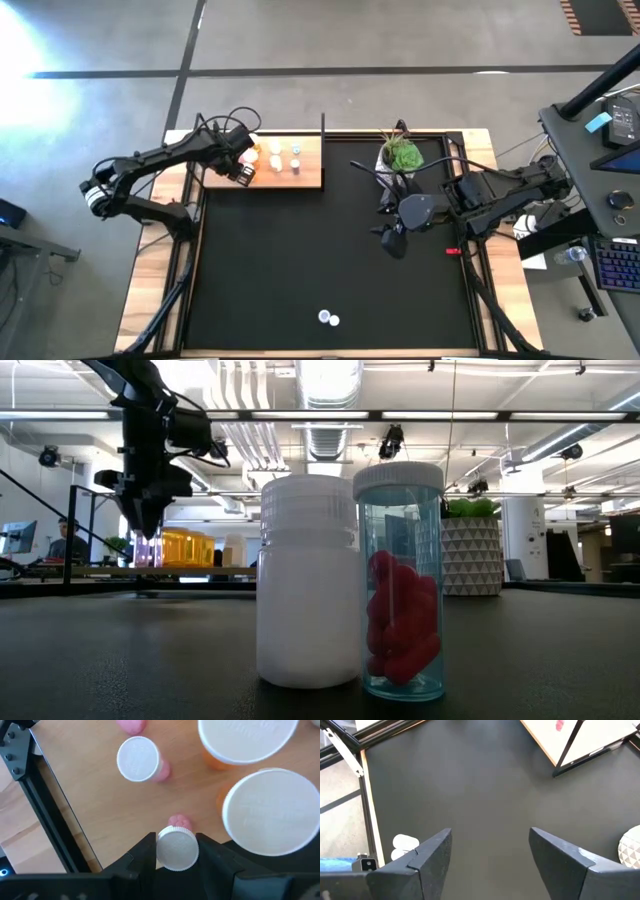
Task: Pick and place medicine bottles onto shelf by color
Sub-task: Put the pink pill bottle on the shelf aligned with the other pink pill bottle
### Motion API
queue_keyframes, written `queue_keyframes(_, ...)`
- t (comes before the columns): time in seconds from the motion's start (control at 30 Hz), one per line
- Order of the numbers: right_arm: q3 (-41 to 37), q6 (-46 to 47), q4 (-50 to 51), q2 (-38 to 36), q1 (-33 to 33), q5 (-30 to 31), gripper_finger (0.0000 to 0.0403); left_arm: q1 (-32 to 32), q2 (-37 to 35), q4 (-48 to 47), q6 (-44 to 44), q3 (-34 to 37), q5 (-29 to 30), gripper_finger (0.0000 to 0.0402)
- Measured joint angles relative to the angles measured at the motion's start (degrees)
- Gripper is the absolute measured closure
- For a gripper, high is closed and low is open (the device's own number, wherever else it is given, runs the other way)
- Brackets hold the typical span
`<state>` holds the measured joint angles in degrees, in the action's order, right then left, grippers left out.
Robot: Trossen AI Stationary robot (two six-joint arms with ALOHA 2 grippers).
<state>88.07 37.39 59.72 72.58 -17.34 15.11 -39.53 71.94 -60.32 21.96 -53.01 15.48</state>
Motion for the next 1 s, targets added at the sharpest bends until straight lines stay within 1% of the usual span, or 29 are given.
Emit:
queue_keyframes(0.8,-0.02,-0.55,0.02,-0.02,0.0,-0.04,0.0144,-0.26,0.09,-0.03,-0.28,0.61,0.14,0.0291)
queue_keyframes(0.87,-0.02,-0.55,0.02,-0.02,0.0,-0.07,0.0142,-0.26,-0.04,-0.11,-0.31,0.61,0.01,0.0287)
queue_keyframes(1.0,-0.02,-0.52,0.02,-0.02,-0.01,-0.07,0.014,-0.26,-0.08,-0.3,-1.33,0.76,-0.34,0.0265)
